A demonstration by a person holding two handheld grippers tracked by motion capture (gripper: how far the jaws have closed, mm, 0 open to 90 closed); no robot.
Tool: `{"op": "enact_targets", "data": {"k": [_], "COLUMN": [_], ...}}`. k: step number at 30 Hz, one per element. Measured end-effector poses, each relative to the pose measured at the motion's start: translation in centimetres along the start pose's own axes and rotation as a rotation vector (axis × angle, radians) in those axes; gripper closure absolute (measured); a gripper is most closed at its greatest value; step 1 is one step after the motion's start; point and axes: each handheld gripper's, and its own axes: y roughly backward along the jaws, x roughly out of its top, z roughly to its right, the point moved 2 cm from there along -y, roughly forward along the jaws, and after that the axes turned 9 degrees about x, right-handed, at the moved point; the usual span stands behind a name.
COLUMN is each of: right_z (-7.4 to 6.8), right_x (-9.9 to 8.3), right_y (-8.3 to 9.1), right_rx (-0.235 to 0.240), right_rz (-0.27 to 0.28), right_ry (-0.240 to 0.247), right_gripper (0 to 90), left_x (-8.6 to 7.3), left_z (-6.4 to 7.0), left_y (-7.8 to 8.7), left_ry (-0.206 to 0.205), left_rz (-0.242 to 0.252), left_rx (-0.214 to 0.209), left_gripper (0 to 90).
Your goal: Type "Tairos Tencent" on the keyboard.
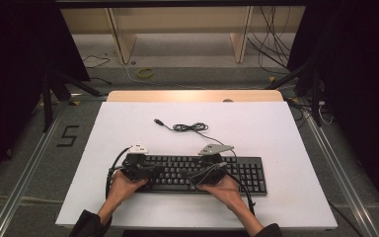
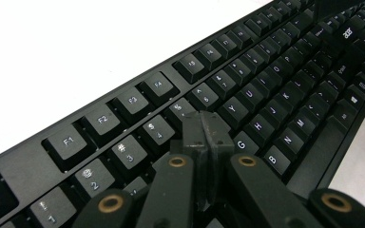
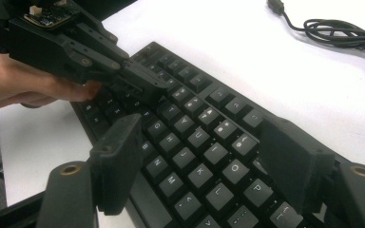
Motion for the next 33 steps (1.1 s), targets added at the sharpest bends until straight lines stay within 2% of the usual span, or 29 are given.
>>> {"op": "enact_targets", "data": {"k": [4,5,12,23,31,33], "right_z": [0.0,0.0,0.0,0.3,0.5,0.5], "right_x": [0.0,0.0,0.0,0.0,-0.1,-0.1], "right_y": [0.0,0.0,0.1,0.1,0.1,0.1], "right_rx": [0.0,-0.001,-0.004,-0.014,-0.022,-0.022], "right_rz": [0.001,0.001,0.005,0.008,0.005,0.005], "right_ry": [0.001,0.0,0.0,0.0,-0.005,-0.01], "right_gripper": [32.4,32.4,32.4,32.5,32.7,32.7], "left_x": [-0.1,-0.2,0.0,0.4,0.5,0.5], "left_z": [0.0,0.1,0.1,-0.2,0.0,0.0], "left_y": [-0.2,-0.3,0.0,1.2,1.8,1.9], "left_ry": [-0.01,0.003,-0.001,0.043,0.073,0.08], "left_rz": [-0.012,-0.01,-0.016,0.037,0.07,0.074], "left_rx": [0.01,0.004,0.005,-0.022,-0.04,-0.041], "left_gripper": [89.2,89.2,88.8,68.9,48.7,40.6]}}
